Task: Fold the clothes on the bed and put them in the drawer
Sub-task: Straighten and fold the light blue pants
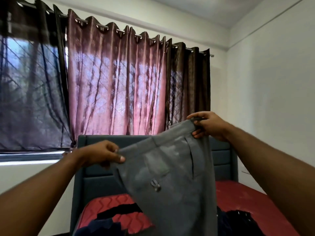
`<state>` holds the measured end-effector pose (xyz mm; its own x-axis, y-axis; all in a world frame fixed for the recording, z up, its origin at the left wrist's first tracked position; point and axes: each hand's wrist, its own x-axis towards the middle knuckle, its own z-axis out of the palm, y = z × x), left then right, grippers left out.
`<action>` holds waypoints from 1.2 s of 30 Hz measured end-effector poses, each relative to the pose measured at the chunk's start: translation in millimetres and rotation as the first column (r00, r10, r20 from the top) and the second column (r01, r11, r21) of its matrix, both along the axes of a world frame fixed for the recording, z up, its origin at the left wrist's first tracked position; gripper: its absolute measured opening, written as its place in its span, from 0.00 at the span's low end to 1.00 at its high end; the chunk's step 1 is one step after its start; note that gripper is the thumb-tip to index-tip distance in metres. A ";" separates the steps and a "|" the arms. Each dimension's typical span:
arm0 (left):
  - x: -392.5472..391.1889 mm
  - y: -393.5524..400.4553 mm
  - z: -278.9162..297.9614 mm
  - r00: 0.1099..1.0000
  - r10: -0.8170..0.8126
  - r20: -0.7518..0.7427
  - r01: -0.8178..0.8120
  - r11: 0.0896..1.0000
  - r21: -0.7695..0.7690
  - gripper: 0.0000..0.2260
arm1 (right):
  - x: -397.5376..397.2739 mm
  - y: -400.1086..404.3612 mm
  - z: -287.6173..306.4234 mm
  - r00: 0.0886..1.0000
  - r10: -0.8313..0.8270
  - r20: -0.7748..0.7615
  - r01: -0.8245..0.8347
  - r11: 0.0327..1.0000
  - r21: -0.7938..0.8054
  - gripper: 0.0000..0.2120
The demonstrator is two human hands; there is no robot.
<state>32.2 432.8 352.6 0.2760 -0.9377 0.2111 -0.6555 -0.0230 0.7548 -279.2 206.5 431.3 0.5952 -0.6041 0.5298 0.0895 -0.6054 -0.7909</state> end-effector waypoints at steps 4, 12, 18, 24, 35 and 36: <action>1.0 -11.3 -44.0 0.994 0.107 0.023 -0.109 0.981 0.158 0.12 | 7.0 -0.8 -9.9 0.991 -0.042 -0.130 0.048 0.998 0.045 0.15; -10.1 -0.9 37.0 0.944 0.075 -0.321 -0.282 0.688 -0.669 0.19 | -17.5 13.3 14.7 0.991 -0.004 0.131 -0.028 0.971 0.239 0.04; -2.6 32.7 81.0 0.956 -0.214 -0.203 -0.039 0.591 -0.806 0.17 | -51.9 26.1 30.4 0.971 0.153 0.182 -0.219 0.875 0.431 0.07; 58.7 -46.5 69.0 0.738 0.335 0.586 -0.506 0.849 0.152 0.13 | 39.8 -36.9 -25.6 0.919 0.076 -0.387 0.089 0.916 0.390 0.04; 14.1 -72.6 174.4 0.879 -0.176 -0.443 -0.383 0.293 -0.876 0.10 | 66.3 -37.1 110.8 0.777 -0.146 0.613 0.284 0.950 -0.134 0.14; 10.8 -68.9 173.9 0.881 -0.185 -0.436 -0.375 0.290 -0.880 0.09 | 58.6 -30.1 111.4 0.773 -0.114 0.625 0.256 0.956 -0.142 0.13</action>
